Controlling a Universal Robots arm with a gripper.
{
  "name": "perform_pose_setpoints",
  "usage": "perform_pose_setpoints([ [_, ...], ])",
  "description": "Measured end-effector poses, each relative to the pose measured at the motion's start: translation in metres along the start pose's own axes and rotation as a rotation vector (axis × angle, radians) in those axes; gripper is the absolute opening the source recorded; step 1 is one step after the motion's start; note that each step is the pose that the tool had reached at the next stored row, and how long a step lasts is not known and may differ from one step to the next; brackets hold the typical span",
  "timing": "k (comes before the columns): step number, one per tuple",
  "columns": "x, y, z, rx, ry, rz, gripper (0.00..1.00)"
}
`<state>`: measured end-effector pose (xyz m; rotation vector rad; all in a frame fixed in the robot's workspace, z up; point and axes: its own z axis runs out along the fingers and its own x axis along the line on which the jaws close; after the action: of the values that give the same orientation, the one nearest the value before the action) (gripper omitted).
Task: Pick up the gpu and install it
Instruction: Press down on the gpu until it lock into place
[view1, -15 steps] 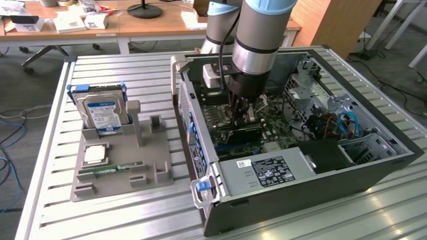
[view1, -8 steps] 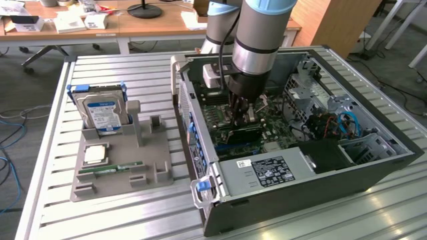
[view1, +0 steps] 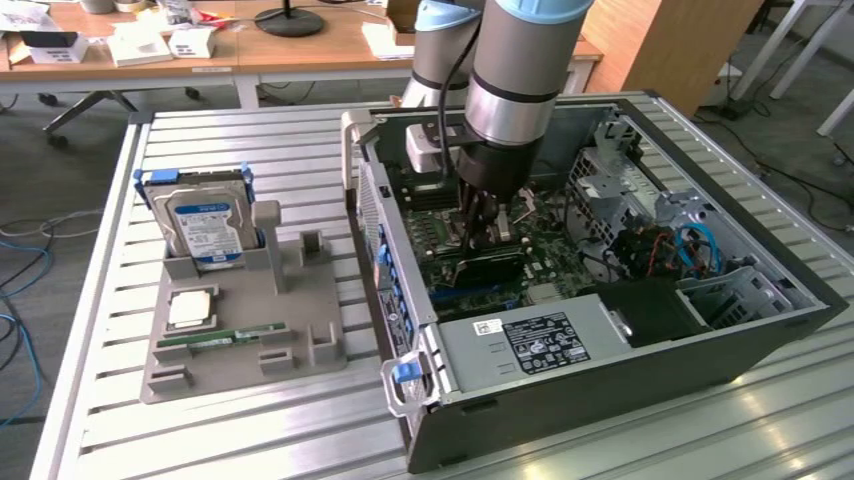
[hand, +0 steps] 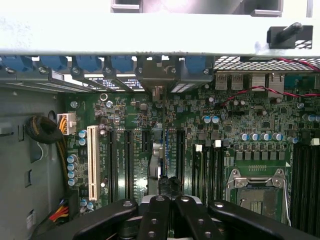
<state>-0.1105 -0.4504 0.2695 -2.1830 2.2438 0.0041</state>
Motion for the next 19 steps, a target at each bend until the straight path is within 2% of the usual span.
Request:
perform_pose_setpoints([
  [19, 0.0001, 0.0000, 0.0030, -0.0002, 0.0005, 0.000, 0.11],
])
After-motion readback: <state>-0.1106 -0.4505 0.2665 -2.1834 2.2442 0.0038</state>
